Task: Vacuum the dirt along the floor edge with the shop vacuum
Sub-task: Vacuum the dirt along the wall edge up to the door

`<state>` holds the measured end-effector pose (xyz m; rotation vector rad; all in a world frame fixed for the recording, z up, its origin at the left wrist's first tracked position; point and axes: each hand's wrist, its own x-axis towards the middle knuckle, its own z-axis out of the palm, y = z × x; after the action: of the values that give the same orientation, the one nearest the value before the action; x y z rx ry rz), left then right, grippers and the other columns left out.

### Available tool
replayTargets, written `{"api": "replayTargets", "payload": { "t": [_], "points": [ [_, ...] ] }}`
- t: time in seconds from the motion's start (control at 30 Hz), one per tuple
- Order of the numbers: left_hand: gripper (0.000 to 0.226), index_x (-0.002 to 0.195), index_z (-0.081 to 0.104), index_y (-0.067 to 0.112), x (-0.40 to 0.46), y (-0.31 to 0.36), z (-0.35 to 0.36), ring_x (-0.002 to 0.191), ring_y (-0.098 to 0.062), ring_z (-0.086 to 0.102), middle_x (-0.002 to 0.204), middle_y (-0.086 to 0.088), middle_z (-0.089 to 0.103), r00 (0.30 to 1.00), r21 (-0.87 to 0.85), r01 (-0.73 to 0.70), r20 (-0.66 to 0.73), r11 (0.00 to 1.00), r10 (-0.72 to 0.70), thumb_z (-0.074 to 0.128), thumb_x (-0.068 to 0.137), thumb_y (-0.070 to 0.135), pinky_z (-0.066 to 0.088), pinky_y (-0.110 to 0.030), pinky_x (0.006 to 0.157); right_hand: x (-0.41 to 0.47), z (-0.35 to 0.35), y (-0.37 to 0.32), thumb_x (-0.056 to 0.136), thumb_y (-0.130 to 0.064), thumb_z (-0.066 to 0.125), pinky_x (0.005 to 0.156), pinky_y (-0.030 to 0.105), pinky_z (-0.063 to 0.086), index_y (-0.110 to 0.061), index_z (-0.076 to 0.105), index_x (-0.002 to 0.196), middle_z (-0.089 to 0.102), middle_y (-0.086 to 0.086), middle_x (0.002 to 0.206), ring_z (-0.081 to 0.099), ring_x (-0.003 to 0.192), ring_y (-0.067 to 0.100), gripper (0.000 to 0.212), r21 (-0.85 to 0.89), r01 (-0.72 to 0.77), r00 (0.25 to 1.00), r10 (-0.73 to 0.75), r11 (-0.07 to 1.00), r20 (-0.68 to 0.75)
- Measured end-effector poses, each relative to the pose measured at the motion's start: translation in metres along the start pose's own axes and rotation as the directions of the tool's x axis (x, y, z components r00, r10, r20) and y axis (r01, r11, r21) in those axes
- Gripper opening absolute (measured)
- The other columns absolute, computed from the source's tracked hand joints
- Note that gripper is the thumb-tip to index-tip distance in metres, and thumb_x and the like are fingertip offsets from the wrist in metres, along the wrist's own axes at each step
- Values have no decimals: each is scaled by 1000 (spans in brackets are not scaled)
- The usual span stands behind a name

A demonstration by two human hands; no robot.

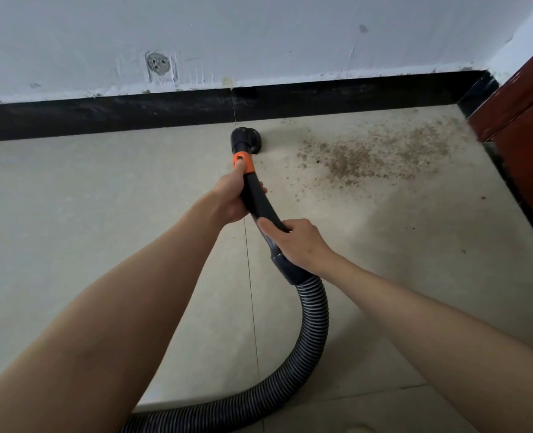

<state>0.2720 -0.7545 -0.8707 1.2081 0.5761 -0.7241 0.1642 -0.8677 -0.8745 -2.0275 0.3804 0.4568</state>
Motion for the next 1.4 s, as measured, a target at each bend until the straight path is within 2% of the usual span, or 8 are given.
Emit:
{"api": "replayTargets", "payload": {
  "t": [0.13,0.27,0.43,0.77,0.87,1.03,1.23,1.4],
  "points": [
    [47,127,39,5,-9,-4,-29,73,-19,53,84,-8,52,995,-37,-35,-93,999,31,37,100,44,47,-34,75,-4,19,-7,88,-59,53,74,39,55,-12,58,64,71,9,71,69,72,25,53,-71,55,996,-50,996,74],
    [39,117,41,8,-21,-18,-43,70,-19,52,81,-7,50,985,-95,-27,-172,995,10,38,100,43,47,-33,66,-17,30,-5,89,-58,53,75,37,55,-14,58,63,68,0,62,69,69,20,51,-109,80,990,-66,991,123],
    [37,109,42,9,-30,-32,-40,68,-19,50,78,-7,48,985,-128,-3,-170,992,-20,39,99,45,48,-32,66,-33,31,4,89,-57,53,68,33,53,-16,55,59,63,-5,55,66,62,18,51,-109,82,991,-70,991,114],
    [40,114,42,7,-34,-28,-2,65,-19,51,77,-7,49,995,-17,42,-87,999,-44,36,100,44,47,-31,62,-44,12,12,89,-56,55,54,22,40,-18,48,53,52,-11,42,53,48,8,52,-37,-6,1000,5,999,-16],
    [37,110,42,6,-35,-26,8,65,-20,51,77,-8,49,997,24,64,-50,998,-63,37,100,41,47,-32,63,-46,8,14,89,-57,54,52,21,41,-17,51,57,55,-11,47,55,46,5,51,-17,-27,999,27,999,-34],
    [37,110,41,6,-35,-25,37,65,-20,50,78,-8,49,998,105,67,6,992,-68,35,101,41,47,-32,64,-50,-7,23,91,-55,52,56,23,43,-12,54,64,61,-2,59,57,55,12,50,68,-76,994,81,995,-76],
    [42,119,42,5,-32,-26,50,66,-19,52,80,-9,51,999,144,32,-13,989,-30,35,101,42,46,-30,58,-43,-9,25,90,-57,52,55,23,41,-14,50,61,56,-5,55,53,52,10,51,56,-84,990,90,995,-107],
    [44,119,42,4,-30,-10,23,70,-19,55,83,-9,53,992,118,-13,-119,993,27,37,100,44,47,-31,61,-26,-1,3,91,-56,53,53,23,38,-16,46,57,52,-5,52,50,50,11,52,30,-25,1000,25,999,-9]
  ]
}}
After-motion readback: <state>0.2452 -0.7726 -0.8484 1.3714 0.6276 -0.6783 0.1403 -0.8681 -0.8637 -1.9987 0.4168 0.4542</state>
